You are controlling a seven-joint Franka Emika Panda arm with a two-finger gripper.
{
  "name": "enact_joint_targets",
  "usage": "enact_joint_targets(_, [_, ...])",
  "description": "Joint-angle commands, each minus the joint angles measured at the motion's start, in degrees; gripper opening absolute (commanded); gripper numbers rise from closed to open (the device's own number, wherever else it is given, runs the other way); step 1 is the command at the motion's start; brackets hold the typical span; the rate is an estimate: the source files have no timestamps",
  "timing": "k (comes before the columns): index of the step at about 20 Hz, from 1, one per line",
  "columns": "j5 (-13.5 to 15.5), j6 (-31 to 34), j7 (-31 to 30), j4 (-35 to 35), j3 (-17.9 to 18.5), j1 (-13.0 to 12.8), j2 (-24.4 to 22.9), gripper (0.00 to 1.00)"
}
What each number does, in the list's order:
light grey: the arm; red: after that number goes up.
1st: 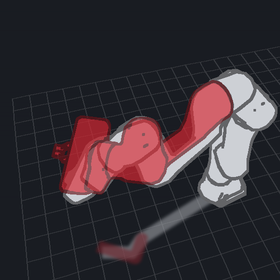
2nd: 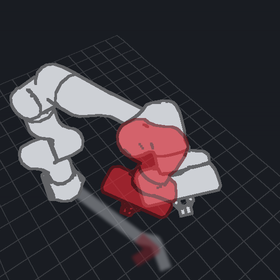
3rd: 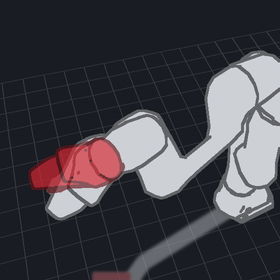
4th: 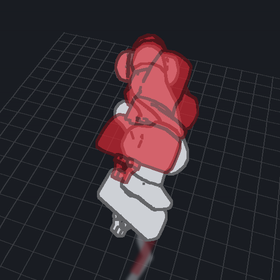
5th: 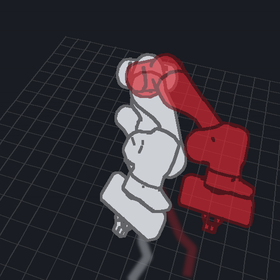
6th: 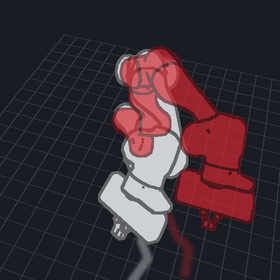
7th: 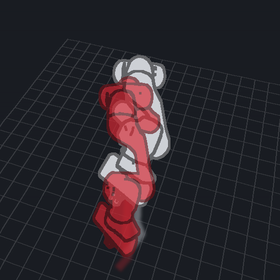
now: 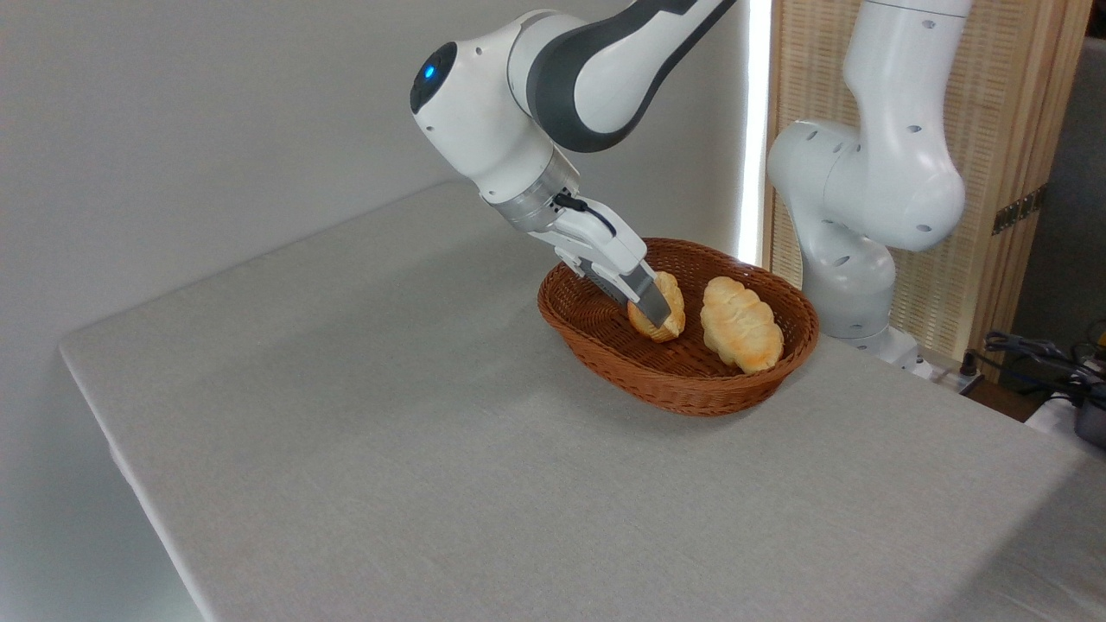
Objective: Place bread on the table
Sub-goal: 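Close the gripper on the small round bread roll, then lift the held roll out of the basket and carry it beside the basket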
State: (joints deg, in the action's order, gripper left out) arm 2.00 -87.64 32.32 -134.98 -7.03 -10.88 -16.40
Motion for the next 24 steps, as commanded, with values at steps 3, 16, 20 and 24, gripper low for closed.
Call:
enact_joint_targets(3, [0.55,-0.43,0.99,2.96,0.17,-0.28,0.58,0.46])
enact_joint_targets(16, [0.55,1.33,0.99,11.83,0.52,-0.28,0.58,0.48])
enact_joint_targets(20, [0.64,0.45,0.99,16.75,0.96,-0.19,1.8,0.48])
enact_joint_targets(24, [0.37,-2.09,0.99,22.2,1.05,0.33,5.4,0.48])
